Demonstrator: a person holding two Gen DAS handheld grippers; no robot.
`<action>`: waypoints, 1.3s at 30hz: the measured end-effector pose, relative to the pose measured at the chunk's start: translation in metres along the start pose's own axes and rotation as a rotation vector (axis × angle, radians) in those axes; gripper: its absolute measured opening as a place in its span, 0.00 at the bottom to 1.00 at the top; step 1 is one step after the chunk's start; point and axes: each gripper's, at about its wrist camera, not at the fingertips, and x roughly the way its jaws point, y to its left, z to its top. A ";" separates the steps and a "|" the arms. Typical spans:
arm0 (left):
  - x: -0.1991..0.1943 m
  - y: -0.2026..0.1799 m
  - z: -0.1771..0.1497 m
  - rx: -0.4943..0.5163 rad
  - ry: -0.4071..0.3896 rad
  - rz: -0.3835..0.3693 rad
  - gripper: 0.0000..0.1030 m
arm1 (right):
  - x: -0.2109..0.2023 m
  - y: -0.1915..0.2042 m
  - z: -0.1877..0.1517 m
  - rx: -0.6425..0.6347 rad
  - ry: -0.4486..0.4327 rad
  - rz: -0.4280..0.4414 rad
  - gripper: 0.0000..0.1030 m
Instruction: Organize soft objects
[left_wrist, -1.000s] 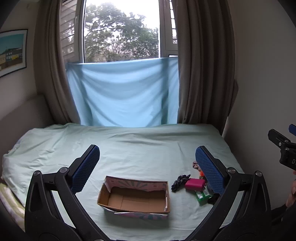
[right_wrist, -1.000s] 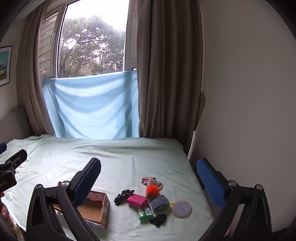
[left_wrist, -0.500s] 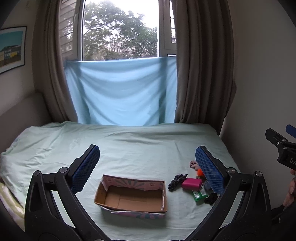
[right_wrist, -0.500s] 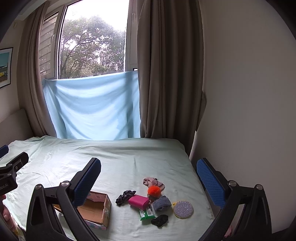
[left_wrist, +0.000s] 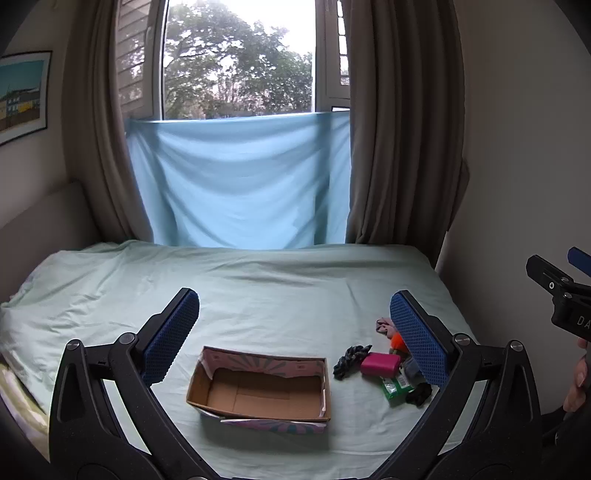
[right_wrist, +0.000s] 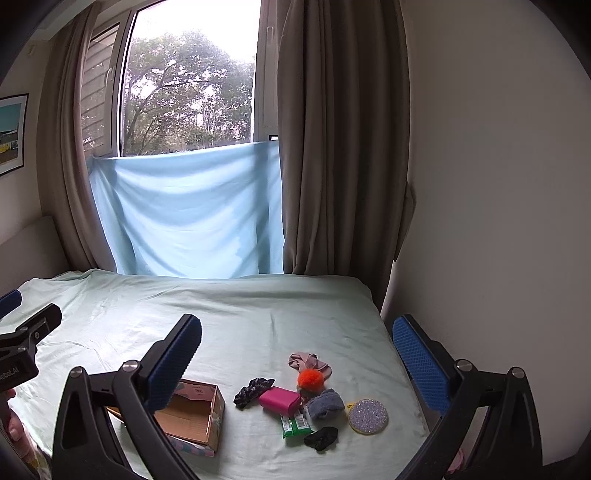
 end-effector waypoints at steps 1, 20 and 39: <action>0.000 0.000 0.000 0.000 -0.001 0.000 1.00 | 0.000 0.001 0.000 -0.001 0.001 -0.001 1.00; 0.003 -0.003 -0.002 0.000 0.000 -0.007 1.00 | 0.003 0.001 -0.001 0.006 -0.001 -0.003 1.00; 0.015 -0.007 0.000 -0.004 0.014 -0.021 1.00 | 0.005 0.002 0.003 0.003 0.013 -0.011 1.00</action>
